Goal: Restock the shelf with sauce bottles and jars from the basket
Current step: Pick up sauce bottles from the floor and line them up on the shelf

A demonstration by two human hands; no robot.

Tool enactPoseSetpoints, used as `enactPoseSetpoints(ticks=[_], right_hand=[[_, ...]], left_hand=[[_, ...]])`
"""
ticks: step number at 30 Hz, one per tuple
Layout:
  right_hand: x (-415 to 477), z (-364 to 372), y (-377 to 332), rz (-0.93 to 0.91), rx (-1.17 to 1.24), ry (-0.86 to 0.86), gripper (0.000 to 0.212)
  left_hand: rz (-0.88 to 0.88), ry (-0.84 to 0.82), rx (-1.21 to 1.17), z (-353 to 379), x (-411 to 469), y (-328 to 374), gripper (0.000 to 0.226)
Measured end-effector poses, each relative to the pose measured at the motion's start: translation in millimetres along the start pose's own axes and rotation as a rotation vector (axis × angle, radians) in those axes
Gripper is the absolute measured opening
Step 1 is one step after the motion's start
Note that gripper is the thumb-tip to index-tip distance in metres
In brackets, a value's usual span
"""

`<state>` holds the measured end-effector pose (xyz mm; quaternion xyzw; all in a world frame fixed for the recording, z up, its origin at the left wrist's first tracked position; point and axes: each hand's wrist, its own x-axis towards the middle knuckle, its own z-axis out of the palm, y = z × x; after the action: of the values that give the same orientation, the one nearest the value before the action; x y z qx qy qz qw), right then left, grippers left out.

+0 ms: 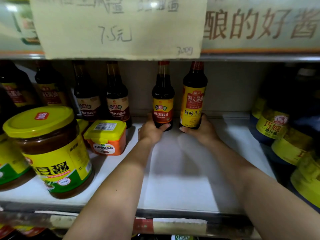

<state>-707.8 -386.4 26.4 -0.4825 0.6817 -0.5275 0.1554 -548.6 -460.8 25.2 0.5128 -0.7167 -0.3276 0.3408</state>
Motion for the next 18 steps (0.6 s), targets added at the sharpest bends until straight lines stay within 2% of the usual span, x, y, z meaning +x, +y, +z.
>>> enactPoseSetpoints(ticks=[3,10,18], right_hand=[[-1.2,6.3,0.6,-0.005,0.006,0.135,0.073],[3.1,6.7,4.9,0.001,-0.051,0.118,0.068],[5.2,9.7,6.0,0.023,-0.064,0.187,0.067]], left_hand=[[0.006,0.035,0.043,2.8,0.4,0.2,0.07],[0.016,0.079,0.039,5.2,0.5,1.4,0.068],[0.009,0.087,0.022,7.7,3.7,-1.8,0.065]])
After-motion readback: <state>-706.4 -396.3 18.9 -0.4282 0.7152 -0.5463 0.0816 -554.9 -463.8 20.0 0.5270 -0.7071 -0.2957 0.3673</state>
